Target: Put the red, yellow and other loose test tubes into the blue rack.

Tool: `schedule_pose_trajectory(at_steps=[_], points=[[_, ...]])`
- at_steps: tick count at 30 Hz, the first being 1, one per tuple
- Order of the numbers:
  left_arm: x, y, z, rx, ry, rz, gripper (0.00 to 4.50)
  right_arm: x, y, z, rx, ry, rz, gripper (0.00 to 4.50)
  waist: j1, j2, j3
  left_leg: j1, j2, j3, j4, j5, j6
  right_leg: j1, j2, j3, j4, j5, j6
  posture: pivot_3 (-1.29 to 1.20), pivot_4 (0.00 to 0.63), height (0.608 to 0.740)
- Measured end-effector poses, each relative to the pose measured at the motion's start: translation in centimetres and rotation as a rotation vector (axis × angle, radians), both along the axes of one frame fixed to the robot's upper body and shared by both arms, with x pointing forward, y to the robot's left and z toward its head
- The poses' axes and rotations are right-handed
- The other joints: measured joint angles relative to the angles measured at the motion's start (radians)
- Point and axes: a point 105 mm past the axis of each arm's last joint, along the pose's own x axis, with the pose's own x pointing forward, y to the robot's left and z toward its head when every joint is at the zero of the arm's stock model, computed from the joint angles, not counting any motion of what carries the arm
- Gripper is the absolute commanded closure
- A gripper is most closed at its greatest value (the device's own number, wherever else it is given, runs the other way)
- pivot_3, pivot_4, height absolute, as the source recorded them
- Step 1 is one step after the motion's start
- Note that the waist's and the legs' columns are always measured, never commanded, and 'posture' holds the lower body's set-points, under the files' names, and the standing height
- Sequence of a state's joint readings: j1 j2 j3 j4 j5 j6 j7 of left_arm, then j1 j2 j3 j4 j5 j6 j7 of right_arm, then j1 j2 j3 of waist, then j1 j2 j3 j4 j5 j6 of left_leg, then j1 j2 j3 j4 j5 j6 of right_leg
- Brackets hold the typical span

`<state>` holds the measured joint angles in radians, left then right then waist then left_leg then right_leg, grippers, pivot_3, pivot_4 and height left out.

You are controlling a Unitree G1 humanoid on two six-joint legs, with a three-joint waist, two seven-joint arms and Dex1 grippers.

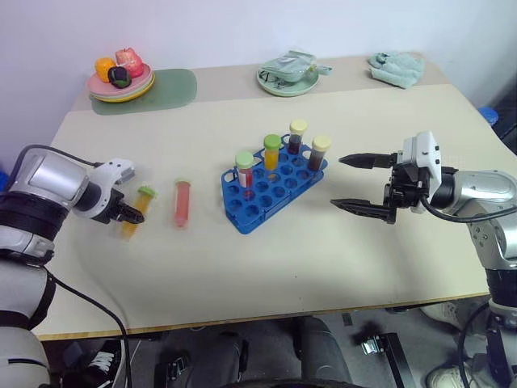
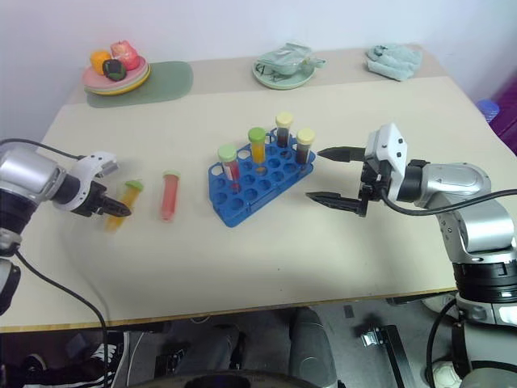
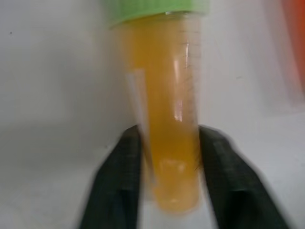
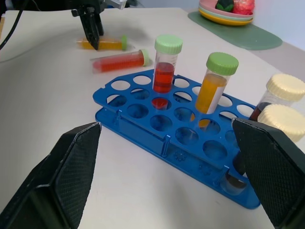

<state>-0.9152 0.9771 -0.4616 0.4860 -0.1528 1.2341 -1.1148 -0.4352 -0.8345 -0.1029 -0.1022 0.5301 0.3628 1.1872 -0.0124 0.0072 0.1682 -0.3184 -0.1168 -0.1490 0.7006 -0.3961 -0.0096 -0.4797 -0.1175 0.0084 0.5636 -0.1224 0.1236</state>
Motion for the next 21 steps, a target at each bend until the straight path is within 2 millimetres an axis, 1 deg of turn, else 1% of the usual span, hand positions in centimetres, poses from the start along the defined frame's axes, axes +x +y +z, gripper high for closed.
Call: schedule_pose_trajectory(at_steps=[5,7,9,10,11,12,14,15,16,17,19,21], points=[[0.2,0.1,0.2,0.009,-0.028,0.006,3.69,0.0,0.0,0.0,-0.004,-0.003,0.001,0.00,0.001,0.000,0.000,0.000,0.000,0.000,0.000,0.000,0.000,0.000,0.000,0.000,0.000,0.000,0.000,0.00,0.150,0.740],[0.9,0.6,0.9,0.044,-0.100,0.009,3.69,0.0,0.0,0.0,-0.004,0.000,0.003,0.00,0.000,-0.001,0.000,-0.001,0.001,0.000,0.000,0.000,0.000,0.000,0.000,0.000,0.000,0.000,0.000,0.00,0.150,0.740],[2.0,1.2,2.6,0.091,-0.225,0.008,3.69,-0.2,-0.1,-0.3,-0.005,0.015,0.007,0.00,0.000,-0.001,0.000,-0.001,0.002,0.000,0.000,0.000,0.000,-0.001,0.000,0.000,-0.001,0.000,0.000,0.00,0.150,0.740],[2.8,1.2,4.1,0.097,-0.331,0.004,3.69,-0.4,-0.3,-0.6,-0.007,0.036,0.010,0.00,0.002,-0.001,0.000,-0.002,0.003,0.000,0.000,0.000,0.000,-0.001,0.000,0.000,-0.001,0.000,0.000,0.00,0.150,0.740],[3.2,1.3,5.2,0.101,-0.394,0.003,3.69,-0.6,-0.4,-0.8,-0.005,0.051,0.011,0.00,0.002,-0.002,0.000,-0.002,0.003,-0.001,0.000,0.000,0.000,-0.002,0.000,0.000,-0.001,0.000,0.000,0.00,0.150,0.740],[3.8,1.1,7.2,0.111,-0.525,-0.010,3.69,-0.8,-0.5,-0.9,0.009,0.073,0.014,0.00,0.002,-0.002,0.000,-0.002,0.003,-0.001,0.000,0.000,0.000,-0.002,-0.001,0.000,-0.002,0.000,0.000,0.00,0.150,0.740],[4.7,-0.7,10.7,0.041,-0.747,-0.050,3.69,-1.0,-0.9,-0.8,0.018,0.096,0.010,0.00,0.005,-0.002,0.000,-0.002,0.003,0.000,0.001,0.000,0.000,-0.001,-0.001,0.000,-0.002,0.001,0.001,0.00,0.150,0.740],[4.9,-2.4,12.5,-0.055,-0.863,-0.085,3.69,-1.2,-1.0,-0.5,0.021,0.099,0.014,0.00,0.007,-0.002,0.000,-0.002,0.002,0.000,0.001,0.000,0.000,0.000,-0.002,0.000,-0.003,0.001,0.001,0.00,0.150,0.740],[4.8,-4.6,14.3,-0.187,-0.986,-0.139,3.69,-1.4,-0.9,-0.2,0.023,0.094,0.020,0.00,0.008,-0.002,0.000,-0.002,0.003,0.000,0.002,0.000,0.000,0.000,-0.002,0.000,-0.002,0.001,0.001,0.00,0.150,0.740],[4.7,-5.4,14.9,-0.228,-1.019,-0.164,3.69,-1.4,-0.9,-0.1,0.024,0.092,0.023,0.00,0.008,-0.003,-0.001,-0.002,0.003,0.000,0.002,0.000,0.000,0.000,-0.001,0.000,-0.002,0.001,0.001,0.00,0.150,0.740],[4.2,-8.1,16.7,-0.409,-1.144,-0.217,3.69,-1.3,-0.9,-0.2,0.026,0.095,0.021,0.00,0.004,-0.003,-0.001,-0.001,0.003,0.000,0.002,0.000,0.000,0.001,-0.001,0.000,-0.002,0.001,0.001,0.00,0.150,0.740],[3.7,-9.8,17.9,-0.463,-1.232,-0.284,3.69,-1.2,-0.8,0.0,0.026,0.089,0.025,0.00,0.001,-0.003,-0.001,-0.001,0.003,0.001,0.002,0.000,0.000,0.000,-0.001,0.000,-0.002,0.001,0.001,0.00,0.150,0.740]])
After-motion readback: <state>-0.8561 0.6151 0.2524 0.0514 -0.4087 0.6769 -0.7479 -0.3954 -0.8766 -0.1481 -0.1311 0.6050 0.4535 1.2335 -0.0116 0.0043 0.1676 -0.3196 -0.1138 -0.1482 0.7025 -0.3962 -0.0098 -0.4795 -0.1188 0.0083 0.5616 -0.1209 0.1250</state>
